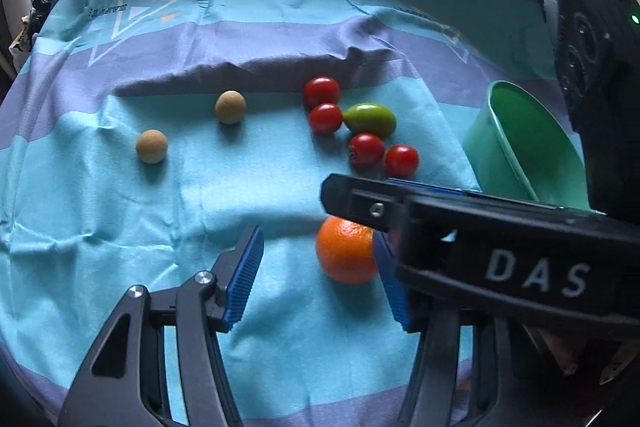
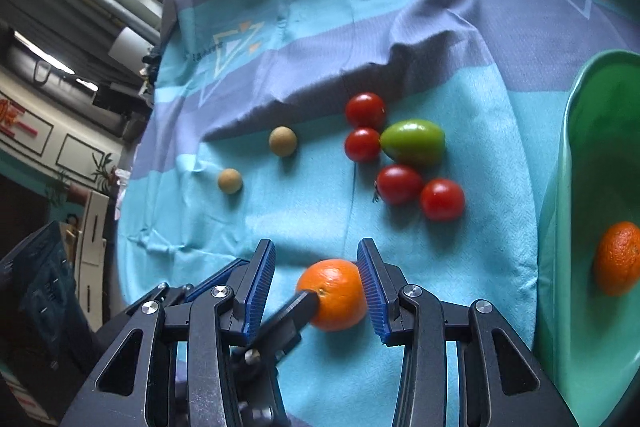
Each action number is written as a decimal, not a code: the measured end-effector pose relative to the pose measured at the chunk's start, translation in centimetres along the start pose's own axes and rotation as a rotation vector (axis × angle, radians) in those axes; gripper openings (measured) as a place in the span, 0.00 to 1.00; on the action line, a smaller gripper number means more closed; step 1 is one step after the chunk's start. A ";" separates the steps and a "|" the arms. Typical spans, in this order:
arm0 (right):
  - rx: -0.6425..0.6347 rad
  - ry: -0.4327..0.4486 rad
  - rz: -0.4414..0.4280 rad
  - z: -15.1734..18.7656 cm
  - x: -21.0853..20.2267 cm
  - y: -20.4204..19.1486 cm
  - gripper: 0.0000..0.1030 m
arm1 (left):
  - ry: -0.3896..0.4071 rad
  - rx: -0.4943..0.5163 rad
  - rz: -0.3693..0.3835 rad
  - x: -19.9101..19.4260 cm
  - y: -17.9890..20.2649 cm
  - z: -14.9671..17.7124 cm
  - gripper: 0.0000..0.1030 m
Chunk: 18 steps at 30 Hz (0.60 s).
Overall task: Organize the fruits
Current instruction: 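Close the right gripper on the large orange, then carry the large orange into the green bowl with the right gripper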
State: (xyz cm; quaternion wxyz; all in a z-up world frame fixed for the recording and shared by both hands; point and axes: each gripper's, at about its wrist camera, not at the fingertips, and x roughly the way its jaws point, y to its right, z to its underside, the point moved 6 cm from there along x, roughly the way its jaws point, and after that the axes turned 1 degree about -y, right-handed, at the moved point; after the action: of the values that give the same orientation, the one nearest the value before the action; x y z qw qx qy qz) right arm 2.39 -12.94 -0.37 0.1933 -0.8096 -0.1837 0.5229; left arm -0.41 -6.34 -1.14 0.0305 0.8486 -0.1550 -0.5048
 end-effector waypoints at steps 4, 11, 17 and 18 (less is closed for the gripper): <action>0.011 -0.024 -0.006 0.2 0.6 0.4 0.42 | -0.033 0.018 0.011 0.9 0.8 0.5 0.54; 0.013 -0.055 -0.013 0.4 1.5 0.6 0.42 | -0.037 -0.006 0.027 1.6 0.8 0.7 0.53; 0.001 -0.079 -0.008 0.6 2.1 0.6 0.42 | -0.045 -0.019 0.045 2.0 0.6 0.7 0.48; -0.002 -0.084 -0.006 0.7 2.3 0.5 0.42 | -0.050 -0.023 0.055 2.1 0.6 0.7 0.45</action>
State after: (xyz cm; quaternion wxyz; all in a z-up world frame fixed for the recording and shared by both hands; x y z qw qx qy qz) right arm 2.69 -12.20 -2.65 0.1860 -0.7865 -0.1947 0.5557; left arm -0.24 -7.51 -3.15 0.0502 0.8308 -0.1734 -0.5265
